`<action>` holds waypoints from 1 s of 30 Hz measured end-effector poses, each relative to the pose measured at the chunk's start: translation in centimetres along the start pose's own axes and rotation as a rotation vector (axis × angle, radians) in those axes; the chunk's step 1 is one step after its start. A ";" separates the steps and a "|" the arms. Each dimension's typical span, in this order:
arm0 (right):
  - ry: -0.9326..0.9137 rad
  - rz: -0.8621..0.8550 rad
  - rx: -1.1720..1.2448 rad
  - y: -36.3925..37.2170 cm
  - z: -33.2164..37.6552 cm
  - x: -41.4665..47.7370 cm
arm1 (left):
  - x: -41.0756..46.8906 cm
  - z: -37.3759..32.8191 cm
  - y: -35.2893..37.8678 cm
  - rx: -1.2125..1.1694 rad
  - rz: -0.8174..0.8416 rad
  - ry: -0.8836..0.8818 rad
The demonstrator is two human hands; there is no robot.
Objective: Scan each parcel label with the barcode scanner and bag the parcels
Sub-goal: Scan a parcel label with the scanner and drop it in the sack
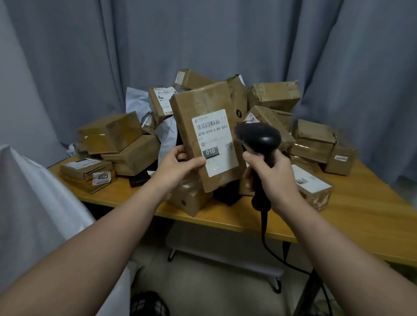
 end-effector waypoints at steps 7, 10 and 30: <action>-0.036 -0.092 -0.157 1.8 -0.1 -1.8 | -0.2 -0.4 0.3 0.051 0.004 0.053; -0.063 -0.136 -0.165 1.8 0.3 -2.3 | 0.1 -0.2 0.2 0.076 0.008 0.058; -0.060 -0.153 -0.165 1.4 0.3 -3.0 | 0.4 0.5 0.3 0.126 -0.005 0.065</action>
Point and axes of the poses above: each hand's wrist, its own x-axis towards the middle knuckle, its own y-axis out of the palm, z = x × y, the point moved 9 cm from there along x, towards the middle knuckle, and after that the axes turned 15 degrees about -x, right-handed, at the moved point
